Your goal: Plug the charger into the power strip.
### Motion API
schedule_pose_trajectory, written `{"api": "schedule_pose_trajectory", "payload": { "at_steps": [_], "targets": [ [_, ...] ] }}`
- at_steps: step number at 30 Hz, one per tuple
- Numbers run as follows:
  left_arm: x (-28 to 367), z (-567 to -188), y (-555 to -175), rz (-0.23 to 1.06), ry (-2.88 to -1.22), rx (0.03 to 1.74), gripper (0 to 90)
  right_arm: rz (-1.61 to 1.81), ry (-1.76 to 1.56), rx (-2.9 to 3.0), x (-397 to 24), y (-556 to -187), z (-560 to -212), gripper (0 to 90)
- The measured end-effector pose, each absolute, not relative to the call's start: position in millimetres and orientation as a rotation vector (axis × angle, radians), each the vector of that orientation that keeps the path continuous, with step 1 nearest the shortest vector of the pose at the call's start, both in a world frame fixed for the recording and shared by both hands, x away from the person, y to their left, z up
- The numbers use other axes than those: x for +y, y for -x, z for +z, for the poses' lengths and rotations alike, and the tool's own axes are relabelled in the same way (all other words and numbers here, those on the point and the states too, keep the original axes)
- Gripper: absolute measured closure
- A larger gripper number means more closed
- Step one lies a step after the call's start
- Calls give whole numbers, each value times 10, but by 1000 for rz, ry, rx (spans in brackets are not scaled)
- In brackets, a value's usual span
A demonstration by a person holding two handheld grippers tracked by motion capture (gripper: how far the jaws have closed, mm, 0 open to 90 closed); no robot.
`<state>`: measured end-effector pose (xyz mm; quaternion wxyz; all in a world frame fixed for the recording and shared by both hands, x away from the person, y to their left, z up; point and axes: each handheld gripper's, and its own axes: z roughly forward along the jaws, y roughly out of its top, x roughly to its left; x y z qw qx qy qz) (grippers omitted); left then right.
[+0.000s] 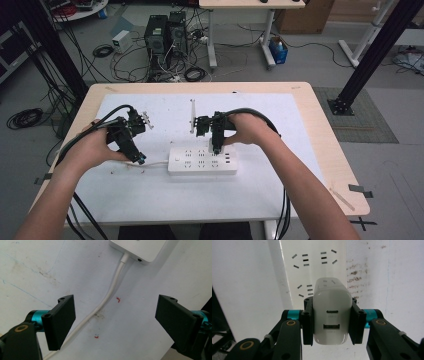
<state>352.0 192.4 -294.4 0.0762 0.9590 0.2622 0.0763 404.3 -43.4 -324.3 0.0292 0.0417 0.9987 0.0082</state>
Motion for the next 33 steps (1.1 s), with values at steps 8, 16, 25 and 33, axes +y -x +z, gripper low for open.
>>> {"api": "schedule_pose_trajectory", "payload": {
  "at_steps": [8,16,25,33],
  "targets": [
    [1982,-2953,-3513,229,-2867,802,166,4,-54,3087,-390,-4073,-3370,624],
    [1973,-2988,-3516,217,-2865,801,166,-6,-31,3095,-344,-4095,-3430,624],
    [1937,-2976,-3512,210,-2867,790,166,-40,56,3080,-347,-4072,-3479,625],
    [1931,-3007,-3518,187,-2859,794,166,-65,78,3102,-340,-4111,-3569,629]
  ]
}}
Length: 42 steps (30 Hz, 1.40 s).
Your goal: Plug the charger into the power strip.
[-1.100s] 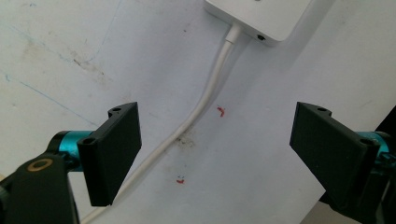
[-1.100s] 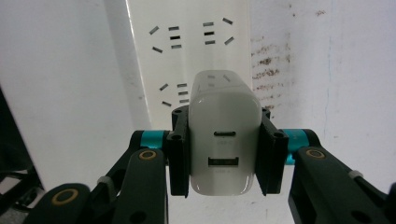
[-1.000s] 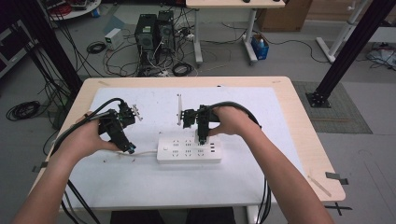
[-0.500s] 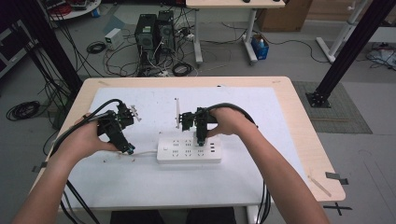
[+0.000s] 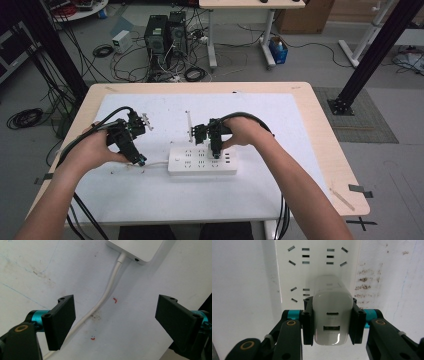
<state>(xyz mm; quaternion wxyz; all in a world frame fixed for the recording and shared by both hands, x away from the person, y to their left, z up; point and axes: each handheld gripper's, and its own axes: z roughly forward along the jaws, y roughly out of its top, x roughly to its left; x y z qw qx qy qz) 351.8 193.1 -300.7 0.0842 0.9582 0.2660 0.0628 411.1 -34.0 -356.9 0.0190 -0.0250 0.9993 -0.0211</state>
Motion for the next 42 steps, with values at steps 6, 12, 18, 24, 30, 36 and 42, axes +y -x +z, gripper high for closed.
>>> {"api": "schedule_pose_trajectory", "payload": {
  "at_steps": [6,12,18,24,30,36,42],
  "targets": [
    [1959,-3030,-3537,185,-2858,805,166,-30,88,3096,-368,-4100,-3582,633],
    [1947,-3053,-3552,181,-2851,806,166,23,78,3086,-373,-4085,-3632,633],
    [1906,-3029,-3559,184,-2853,784,166,78,49,3104,-409,-4128,-3639,605],
    [1920,-2951,-3569,221,-2855,766,166,332,-402,3050,-755,-4192,-3218,276],
    [1903,-2924,-3637,245,-2853,766,166,252,-933,2889,-1418,-4157,-2966,224],
    [1841,-2964,-3712,224,-2870,769,166,127,-1328,2733,-2016,-4102,-2897,223],
    [1806,-2955,-3762,220,-2875,770,166,145,-1497,2679,-2300,-4060,-2845,223]
  ]
}}
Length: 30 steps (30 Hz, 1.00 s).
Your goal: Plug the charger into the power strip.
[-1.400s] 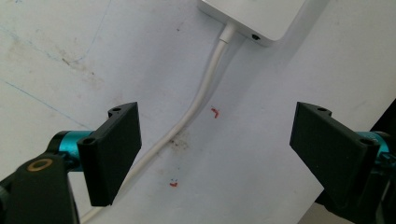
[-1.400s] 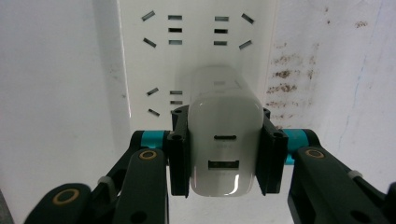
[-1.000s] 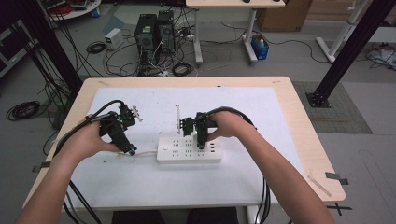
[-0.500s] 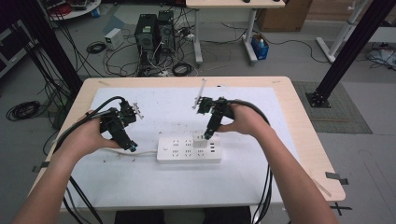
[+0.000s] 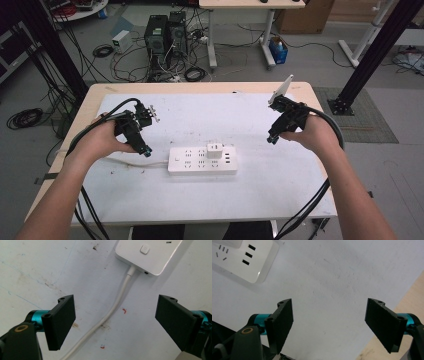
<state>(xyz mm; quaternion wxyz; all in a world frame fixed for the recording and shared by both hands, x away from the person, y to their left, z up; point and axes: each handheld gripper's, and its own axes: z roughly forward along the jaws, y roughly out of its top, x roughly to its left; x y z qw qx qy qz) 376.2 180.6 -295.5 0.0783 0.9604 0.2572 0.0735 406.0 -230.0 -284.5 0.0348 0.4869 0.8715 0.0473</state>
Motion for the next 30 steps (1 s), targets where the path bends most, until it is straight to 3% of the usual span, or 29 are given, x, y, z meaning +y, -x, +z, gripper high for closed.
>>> {"api": "schedule_pose_trajectory", "payload": {
  "at_steps": [30],
  "targets": [
    [1701,-2905,-3760,232,-2879,756,166,135,-1511,2638,-2426,-3993,-2803,223]
  ]
}}
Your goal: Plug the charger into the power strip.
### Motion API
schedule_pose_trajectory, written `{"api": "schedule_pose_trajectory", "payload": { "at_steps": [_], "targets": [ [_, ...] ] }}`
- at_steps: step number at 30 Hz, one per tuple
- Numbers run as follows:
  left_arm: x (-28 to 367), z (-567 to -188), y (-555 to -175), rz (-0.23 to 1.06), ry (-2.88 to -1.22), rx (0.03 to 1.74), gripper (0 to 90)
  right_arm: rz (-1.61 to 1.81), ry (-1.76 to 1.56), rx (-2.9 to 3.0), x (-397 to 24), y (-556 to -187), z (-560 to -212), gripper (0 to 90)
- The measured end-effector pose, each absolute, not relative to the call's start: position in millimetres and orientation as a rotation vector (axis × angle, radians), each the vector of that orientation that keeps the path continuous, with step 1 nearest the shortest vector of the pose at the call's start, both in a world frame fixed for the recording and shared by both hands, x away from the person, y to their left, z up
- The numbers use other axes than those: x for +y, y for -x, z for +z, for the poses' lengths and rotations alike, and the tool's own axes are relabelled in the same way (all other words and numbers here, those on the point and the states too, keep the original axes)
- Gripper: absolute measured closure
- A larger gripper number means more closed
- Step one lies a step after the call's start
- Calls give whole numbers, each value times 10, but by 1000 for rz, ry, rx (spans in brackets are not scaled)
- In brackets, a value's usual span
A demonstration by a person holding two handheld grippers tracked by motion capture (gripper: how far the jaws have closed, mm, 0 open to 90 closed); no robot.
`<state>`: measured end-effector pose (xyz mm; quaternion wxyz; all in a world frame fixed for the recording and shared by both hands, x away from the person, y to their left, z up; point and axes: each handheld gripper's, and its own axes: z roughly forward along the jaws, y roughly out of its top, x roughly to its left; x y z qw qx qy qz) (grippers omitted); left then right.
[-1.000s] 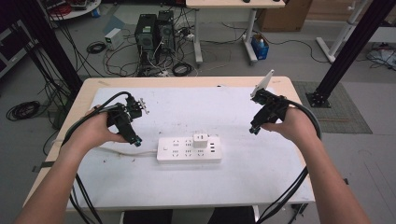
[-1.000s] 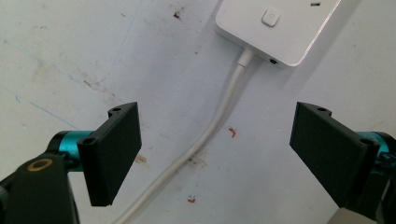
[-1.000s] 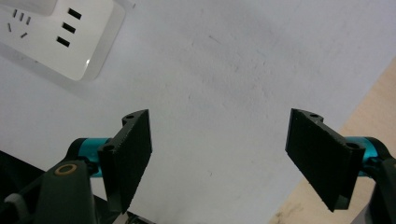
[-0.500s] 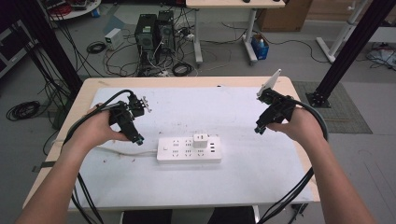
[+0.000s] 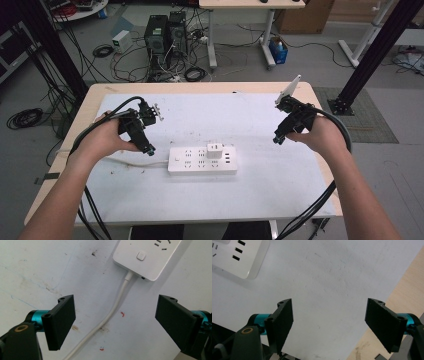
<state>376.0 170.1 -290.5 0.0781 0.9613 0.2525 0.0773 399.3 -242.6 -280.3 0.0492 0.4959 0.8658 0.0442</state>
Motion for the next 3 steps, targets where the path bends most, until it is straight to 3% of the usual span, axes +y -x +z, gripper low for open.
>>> {"api": "schedule_pose_trajectory", "payload": {
  "at_steps": [3],
  "targets": [
    [1701,-2910,-3758,228,-2878,758,166,137,-1505,2640,-2423,-3993,-2810,223]
  ]
}}
